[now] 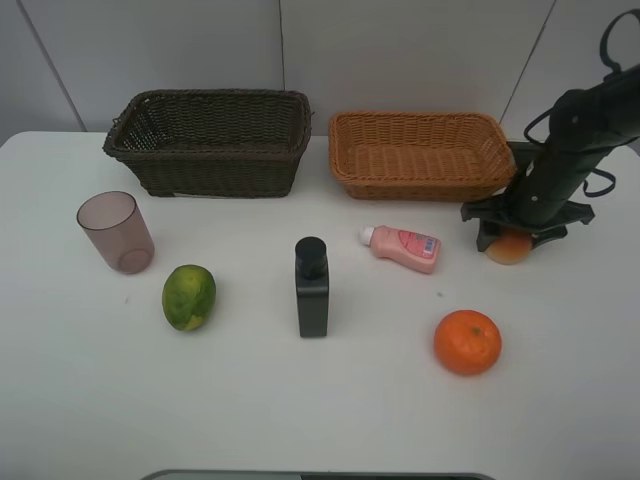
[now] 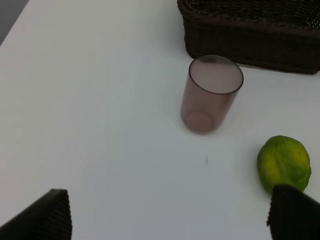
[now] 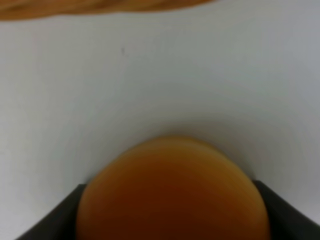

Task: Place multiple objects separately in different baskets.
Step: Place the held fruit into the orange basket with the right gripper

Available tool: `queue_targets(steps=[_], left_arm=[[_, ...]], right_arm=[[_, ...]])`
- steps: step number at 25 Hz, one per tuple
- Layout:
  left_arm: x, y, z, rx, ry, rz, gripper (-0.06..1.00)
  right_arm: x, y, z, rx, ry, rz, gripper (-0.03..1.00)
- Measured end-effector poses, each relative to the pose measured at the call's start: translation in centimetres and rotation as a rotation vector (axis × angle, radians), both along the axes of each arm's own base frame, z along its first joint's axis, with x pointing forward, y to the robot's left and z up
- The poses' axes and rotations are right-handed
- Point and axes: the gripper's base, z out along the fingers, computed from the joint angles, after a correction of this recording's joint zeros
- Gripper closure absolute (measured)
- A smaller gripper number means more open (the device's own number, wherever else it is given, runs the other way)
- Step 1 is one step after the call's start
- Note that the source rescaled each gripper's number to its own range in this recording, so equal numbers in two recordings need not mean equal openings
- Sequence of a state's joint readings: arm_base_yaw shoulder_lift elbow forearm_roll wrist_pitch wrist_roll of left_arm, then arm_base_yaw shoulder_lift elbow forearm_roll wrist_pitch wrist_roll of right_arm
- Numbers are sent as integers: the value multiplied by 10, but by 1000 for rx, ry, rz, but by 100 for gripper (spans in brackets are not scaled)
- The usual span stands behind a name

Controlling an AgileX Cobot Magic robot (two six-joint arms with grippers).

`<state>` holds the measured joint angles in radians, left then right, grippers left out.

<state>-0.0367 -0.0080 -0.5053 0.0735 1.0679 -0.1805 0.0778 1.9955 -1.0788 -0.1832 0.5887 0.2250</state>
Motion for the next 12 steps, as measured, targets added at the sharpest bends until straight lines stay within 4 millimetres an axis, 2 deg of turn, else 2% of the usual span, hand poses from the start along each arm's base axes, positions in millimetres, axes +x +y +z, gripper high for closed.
queue_targets(steps=[3,8,12], left_arm=[[0,0,0,0,0,0,-6],[0,0,0,0,0,0,-6],[0,0,0,0,0,0,-6]], right_arm=[[-5,-1,10,-16,26,0,56],[-7,2,54,13,37,-21,56],[-2,12,84,50,56,10,56]])
